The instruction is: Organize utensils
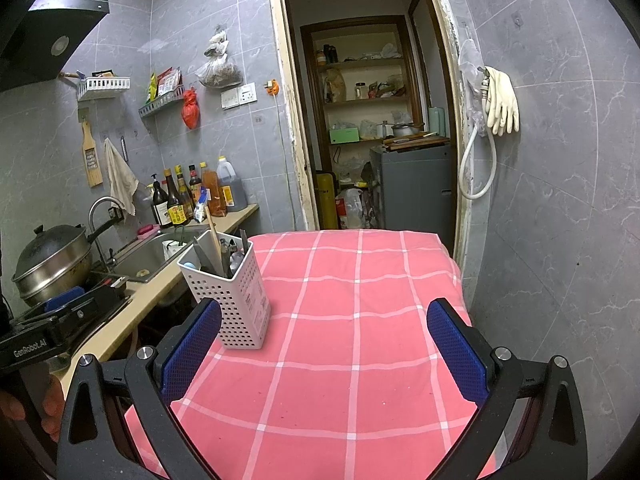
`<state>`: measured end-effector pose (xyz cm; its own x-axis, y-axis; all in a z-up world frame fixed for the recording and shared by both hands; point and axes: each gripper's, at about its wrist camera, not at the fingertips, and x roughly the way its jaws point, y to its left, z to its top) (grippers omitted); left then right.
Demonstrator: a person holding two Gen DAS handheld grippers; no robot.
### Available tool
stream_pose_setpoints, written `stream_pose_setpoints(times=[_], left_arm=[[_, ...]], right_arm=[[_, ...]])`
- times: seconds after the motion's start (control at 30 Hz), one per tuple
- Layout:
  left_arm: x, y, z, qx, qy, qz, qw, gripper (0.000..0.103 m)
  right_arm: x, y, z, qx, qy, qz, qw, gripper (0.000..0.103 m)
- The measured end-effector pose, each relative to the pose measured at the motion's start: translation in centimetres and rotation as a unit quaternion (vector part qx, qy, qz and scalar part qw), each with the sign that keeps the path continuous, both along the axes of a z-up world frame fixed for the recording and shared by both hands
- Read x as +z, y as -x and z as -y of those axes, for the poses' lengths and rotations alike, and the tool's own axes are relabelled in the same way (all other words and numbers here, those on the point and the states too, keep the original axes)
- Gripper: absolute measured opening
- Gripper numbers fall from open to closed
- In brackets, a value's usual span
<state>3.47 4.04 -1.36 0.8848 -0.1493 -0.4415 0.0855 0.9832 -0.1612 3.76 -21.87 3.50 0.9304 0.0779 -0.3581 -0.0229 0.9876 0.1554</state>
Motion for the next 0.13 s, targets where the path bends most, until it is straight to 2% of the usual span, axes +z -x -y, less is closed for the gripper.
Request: stream_pose_setpoints(times=[0.13], left_arm=[[-0.10, -0.19, -0.22, 0.003, 0.002, -0.002, 1.0000, 0.103]], right_arm=[[0.05, -0.05, 0.08, 0.000, 0.000, -0.001, 1.000, 0.101]])
